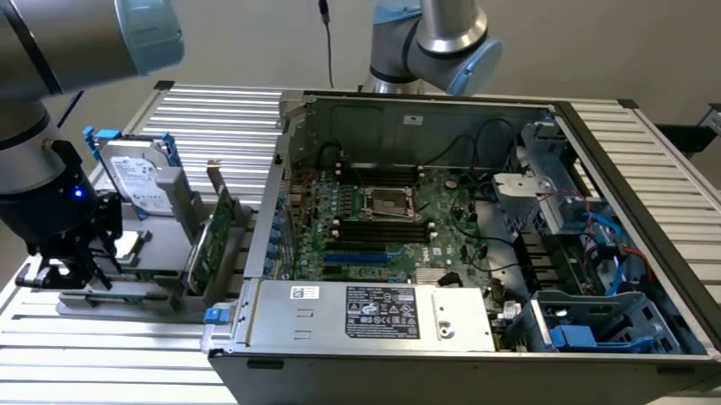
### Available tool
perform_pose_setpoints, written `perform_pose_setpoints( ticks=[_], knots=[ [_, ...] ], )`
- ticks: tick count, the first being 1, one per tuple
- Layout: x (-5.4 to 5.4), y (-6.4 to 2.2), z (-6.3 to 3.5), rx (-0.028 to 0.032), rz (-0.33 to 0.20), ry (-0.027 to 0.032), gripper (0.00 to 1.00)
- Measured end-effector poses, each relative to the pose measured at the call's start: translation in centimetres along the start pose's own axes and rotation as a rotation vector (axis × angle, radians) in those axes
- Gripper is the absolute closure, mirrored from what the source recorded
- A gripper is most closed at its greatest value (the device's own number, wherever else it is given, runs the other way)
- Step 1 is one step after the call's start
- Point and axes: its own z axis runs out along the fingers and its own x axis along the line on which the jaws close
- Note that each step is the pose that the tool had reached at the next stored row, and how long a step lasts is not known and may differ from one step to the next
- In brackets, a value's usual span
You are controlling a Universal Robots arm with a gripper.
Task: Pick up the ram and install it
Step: 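Pick up the ram and move it above insertion slot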
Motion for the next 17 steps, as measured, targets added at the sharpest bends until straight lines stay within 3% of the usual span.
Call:
perform_pose_setpoints(
  ticks=[10,17],
  knots=[
    [0.3,-0.08,1.83,0.0012,-0.03,0.0001,0.69],
    [0.2,-0.12,2.96,0.0023,-0.054,-0.0033,0.69]
  ],
)
